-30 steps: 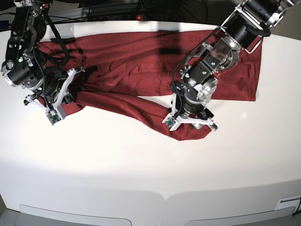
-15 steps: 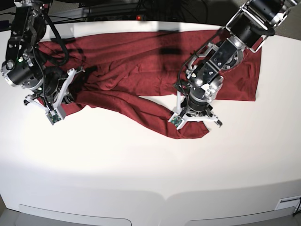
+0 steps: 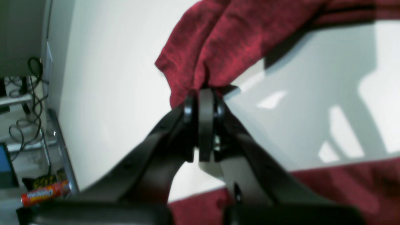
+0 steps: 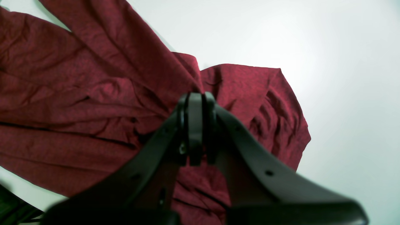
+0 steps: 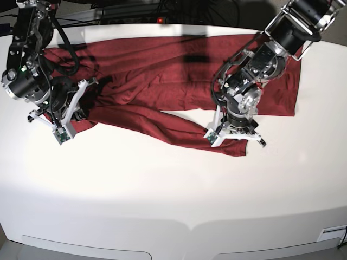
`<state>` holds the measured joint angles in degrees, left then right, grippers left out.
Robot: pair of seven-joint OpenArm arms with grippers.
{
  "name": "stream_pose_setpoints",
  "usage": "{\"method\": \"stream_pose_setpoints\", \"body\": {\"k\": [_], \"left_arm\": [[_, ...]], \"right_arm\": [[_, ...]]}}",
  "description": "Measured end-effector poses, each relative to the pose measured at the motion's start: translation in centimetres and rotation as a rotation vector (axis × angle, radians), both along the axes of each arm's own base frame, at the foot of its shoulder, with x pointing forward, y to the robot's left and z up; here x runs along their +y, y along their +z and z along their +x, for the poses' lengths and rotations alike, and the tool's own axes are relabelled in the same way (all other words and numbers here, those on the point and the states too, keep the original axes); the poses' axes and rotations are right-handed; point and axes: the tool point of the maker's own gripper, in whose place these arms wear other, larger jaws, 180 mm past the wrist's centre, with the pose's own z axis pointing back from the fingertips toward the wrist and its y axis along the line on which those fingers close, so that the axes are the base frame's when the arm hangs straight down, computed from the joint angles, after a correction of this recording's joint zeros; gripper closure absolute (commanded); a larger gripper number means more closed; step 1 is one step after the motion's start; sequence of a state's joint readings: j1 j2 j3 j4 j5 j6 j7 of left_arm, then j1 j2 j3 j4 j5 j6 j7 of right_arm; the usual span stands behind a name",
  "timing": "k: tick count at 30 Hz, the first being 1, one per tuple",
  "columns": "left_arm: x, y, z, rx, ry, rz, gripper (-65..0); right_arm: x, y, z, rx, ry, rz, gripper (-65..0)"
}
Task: Fold the T-shirt properly
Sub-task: 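Drag the pinched fabric with left gripper along the shirt strip, then fold the strip over with both grippers toward the shirt's other edge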
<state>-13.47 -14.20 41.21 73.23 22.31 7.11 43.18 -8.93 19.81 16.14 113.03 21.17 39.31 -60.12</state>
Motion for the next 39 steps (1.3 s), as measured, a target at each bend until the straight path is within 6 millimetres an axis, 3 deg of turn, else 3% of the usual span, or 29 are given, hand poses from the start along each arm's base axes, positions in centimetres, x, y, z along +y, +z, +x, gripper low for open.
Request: {"method": "stream_pose_setpoints", "body": {"k": [3,7,9,14,19,22,28,34,39], "left_arm": [[0.0,2.5,0.6,-0.047,0.008,-0.018,0.0],[-0.9,7.9,2.2,-0.167,-0.018,-0.070,0.0],[-0.5,9.1,2.2,-0.181,-0.007,-0.071,0.0],[1.5,8.1,1.3,-0.144,0.020,-0.026,0.0],[4.5,8.1,1.3,-0.134,0.051,0.051,0.0],[5.8,7.9,0.9,-0.112,0.081,0.082,0.0],[4.2,10.3,0.6,-0.165,0.060,0.046,0.0],[3.2,10.4,-2.4,-0.154,0.047,0.031,0.0],[5.4,11.2,-4.0,-0.183,0.032,0.117,0.0]], "right_arm": [[0.0,0.0,0.0,-0.002,0.000,0.001,0.0],[0.1,0.1,0.1,-0.008,0.002,0.004,0.0],[0.1,0.1,0.1,-0.010,0.002,0.005,0.0],[0.2,0.4,0.2,-0.021,0.005,0.007,0.0],[1.3,3.3,0.7,-0.114,0.043,-0.013,0.0],[1.4,3.7,0.5,-0.117,0.048,-0.027,0.0],[1.2,3.1,-0.1,-0.090,0.045,-0.034,0.0],[1.2,1.3,-2.1,-0.021,0.045,-0.036,0.0],[0.5,0.5,-3.1,0.012,0.036,-0.073,0.0]]}}
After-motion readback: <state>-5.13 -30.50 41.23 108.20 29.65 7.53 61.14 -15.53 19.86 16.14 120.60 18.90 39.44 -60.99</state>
